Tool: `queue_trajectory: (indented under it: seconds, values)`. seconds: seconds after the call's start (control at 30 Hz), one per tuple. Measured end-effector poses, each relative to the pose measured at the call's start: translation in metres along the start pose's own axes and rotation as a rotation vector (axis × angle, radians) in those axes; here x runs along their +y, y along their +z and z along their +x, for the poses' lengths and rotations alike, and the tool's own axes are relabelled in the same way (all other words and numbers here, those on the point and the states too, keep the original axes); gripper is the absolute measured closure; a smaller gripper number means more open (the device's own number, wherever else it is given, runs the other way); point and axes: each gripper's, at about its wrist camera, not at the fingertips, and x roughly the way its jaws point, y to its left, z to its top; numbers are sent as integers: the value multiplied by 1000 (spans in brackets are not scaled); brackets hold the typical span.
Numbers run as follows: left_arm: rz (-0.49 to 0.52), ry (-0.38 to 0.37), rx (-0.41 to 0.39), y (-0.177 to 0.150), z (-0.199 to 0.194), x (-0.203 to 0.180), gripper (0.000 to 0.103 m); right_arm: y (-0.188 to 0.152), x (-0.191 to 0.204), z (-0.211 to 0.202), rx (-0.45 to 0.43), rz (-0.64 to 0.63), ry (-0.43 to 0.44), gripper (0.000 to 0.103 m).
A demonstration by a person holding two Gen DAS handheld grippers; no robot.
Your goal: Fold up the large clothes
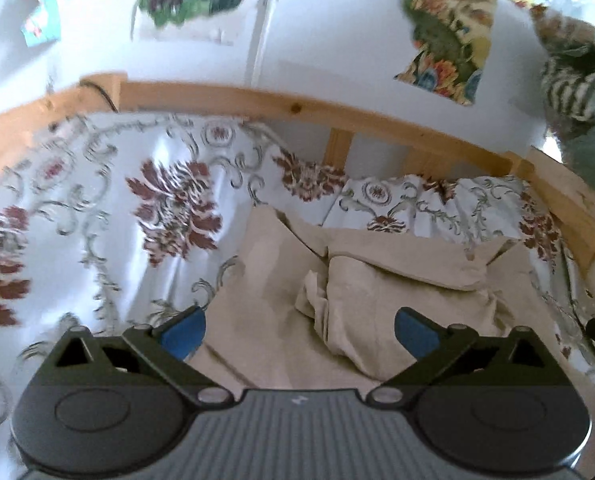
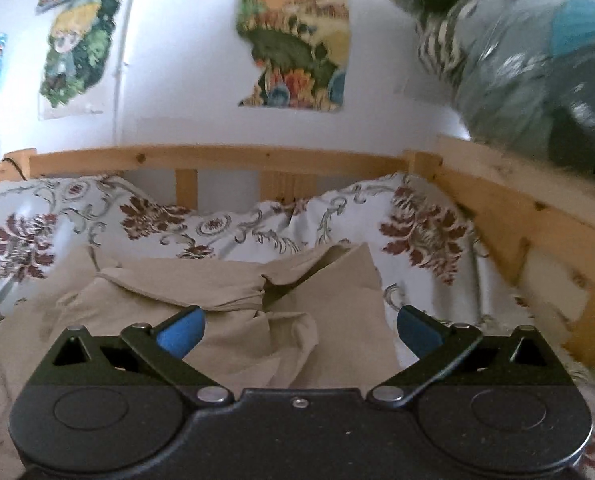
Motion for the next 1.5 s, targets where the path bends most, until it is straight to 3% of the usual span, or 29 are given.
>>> queue_trajectory:
  seconds: [0.2,0.33,0.4,0.53,0.67,0.83,1.07,1.13,1.17,1.27,1.33,1.43,1.5]
  values:
    - [79,12,-36,-23,-58,-12,1,-2,11,-72,-102,-101,42,1]
    - [104,28,-62,-58,-87,-10,1,-6,27,-100,-119,-287,101,1]
    - [128,44,-34,-74,-92,-9,1,-11,37,-108,-73,-407,180,1]
    - [223,58,73,-93,-88,-20,1,-35,58,-107,102,-613,364,1]
    - [349,43,167,-109,-76,-40,1,-65,89,-96,282,-808,471,1]
    - [454,46,259,-128,-58,-50,1,-101,114,-81,425,-974,531,8]
    - [496,-4,314,-137,-47,-56,1,-128,123,-74,440,-1067,538,12]
    - [518,-41,318,-139,-48,-59,1,-124,122,-75,415,-1053,539,19]
    - [534,-62,317,-140,-50,-61,1,-122,120,-74,398,-1037,535,28]
    - [607,-103,297,-146,-57,-72,1,-114,114,-81,351,-1001,545,34]
    - [666,-112,274,-152,-61,-79,1,-105,110,-85,307,-966,560,47]
    - [740,-76,247,-162,-59,-90,1,-88,99,-92,219,-859,538,62]
    - [769,-22,223,-166,-53,-94,1,-79,92,-92,182,-792,524,78]
